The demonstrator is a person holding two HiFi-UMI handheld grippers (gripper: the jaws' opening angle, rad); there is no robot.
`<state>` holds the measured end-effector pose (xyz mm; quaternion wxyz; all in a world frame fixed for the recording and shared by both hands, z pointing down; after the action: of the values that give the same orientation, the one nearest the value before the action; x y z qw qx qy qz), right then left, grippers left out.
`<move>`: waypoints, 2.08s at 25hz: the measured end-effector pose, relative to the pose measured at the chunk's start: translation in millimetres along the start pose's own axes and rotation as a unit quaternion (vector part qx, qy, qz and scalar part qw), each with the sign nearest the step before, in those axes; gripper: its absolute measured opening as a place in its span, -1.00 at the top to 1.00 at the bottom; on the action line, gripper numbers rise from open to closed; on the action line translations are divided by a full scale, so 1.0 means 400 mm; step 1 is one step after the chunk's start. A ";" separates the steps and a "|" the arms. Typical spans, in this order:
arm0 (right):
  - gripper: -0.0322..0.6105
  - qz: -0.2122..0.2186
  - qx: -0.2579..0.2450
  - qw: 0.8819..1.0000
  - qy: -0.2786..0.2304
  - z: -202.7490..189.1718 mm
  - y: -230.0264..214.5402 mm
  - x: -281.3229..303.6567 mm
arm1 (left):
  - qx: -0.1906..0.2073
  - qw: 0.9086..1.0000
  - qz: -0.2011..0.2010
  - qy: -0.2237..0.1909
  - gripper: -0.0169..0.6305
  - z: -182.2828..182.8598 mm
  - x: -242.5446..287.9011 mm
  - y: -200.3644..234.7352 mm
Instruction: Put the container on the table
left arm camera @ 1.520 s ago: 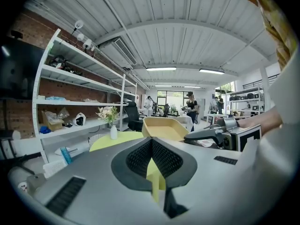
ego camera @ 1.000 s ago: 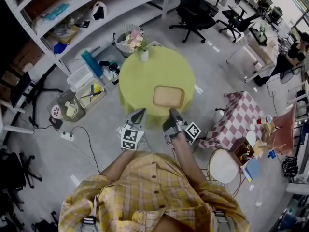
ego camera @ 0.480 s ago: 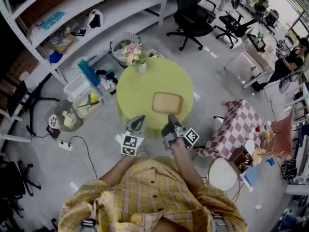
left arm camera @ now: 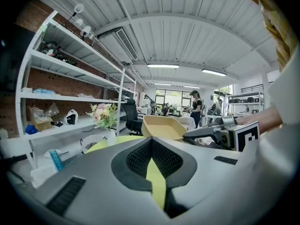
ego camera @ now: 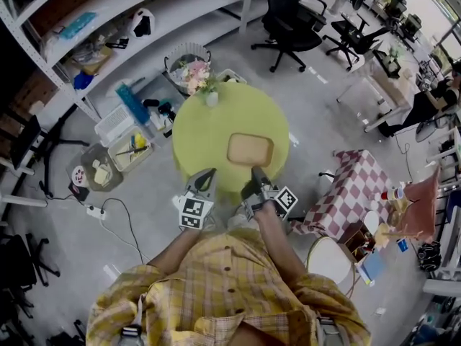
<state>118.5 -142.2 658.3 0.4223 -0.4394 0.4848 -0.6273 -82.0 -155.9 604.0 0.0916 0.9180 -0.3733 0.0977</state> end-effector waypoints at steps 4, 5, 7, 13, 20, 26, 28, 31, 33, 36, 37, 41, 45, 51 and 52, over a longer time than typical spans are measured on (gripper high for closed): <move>0.86 -0.006 0.010 1.000 0.006 0.044 0.002 0.033 | 0.003 1.000 0.019 -0.012 0.93 0.032 0.039 0.020; 0.86 -0.007 0.011 1.000 0.006 0.054 0.001 0.037 | 0.002 1.000 0.023 -0.014 0.93 0.038 0.047 0.020; 0.86 -0.010 0.012 1.000 0.011 0.062 -0.002 0.045 | 0.004 1.000 0.021 -0.012 0.93 0.044 0.063 0.012; 0.86 -0.019 0.018 0.999 0.020 0.093 -0.021 0.076 | 0.008 1.000 0.015 0.001 0.93 0.031 0.120 0.010; 0.86 -0.051 0.004 0.998 0.021 0.171 -0.074 0.083 | 0.000 1.000 0.017 0.013 0.93 0.024 0.166 -0.006; 0.86 -0.065 -0.004 0.997 0.046 0.202 -0.113 0.126 | -0.001 1.000 0.029 0.003 0.93 0.034 0.197 -0.001; 0.86 -0.066 -0.008 0.996 0.056 0.207 -0.129 0.145 | 0.001 1.000 0.031 0.006 0.93 0.035 0.204 0.000; 0.86 -0.074 0.001 0.995 0.071 0.207 -0.149 0.163 | 0.003 0.999 0.039 0.015 0.93 0.025 0.210 0.005; 0.86 -0.081 0.014 0.994 0.078 0.206 -0.160 0.174 | 0.004 0.999 0.042 0.018 0.93 0.025 0.213 0.008; 0.86 -0.094 0.026 0.992 0.085 0.200 -0.168 0.184 | 0.007 0.999 0.045 0.017 0.93 0.030 0.218 0.012; 0.86 -0.096 0.023 0.991 0.088 0.199 -0.170 0.187 | 0.007 0.999 0.046 0.018 0.93 0.031 0.218 0.013; 0.86 -0.103 0.020 0.990 0.095 0.212 -0.206 0.204 | 0.008 0.999 0.044 0.021 0.93 0.043 0.227 0.014; 0.86 -0.114 0.020 0.988 0.098 0.229 -0.241 0.212 | 0.009 0.999 0.042 0.026 0.93 0.042 0.239 0.009; 0.86 -0.126 0.023 0.986 0.104 0.227 -0.263 0.232 | 0.014 0.999 0.043 0.028 0.93 0.041 0.243 0.013; 0.86 -0.128 0.022 0.986 0.105 0.225 -0.263 0.235 | 0.016 0.999 0.044 0.028 0.93 0.040 0.244 0.013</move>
<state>169.9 -235.3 787.7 0.2949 -0.4201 0.4519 -0.7296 -15.3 -228.7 613.5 0.0832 0.8989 -0.4092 0.1326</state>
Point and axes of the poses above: the fingertips, and each gripper's own axes: x forward along the fingers, y to its left, z out of its top, the point moved 5 cm from there along -x, backward along the fingers, and after that the axes turned 3 degrees about -z, right-handed, at the moved point
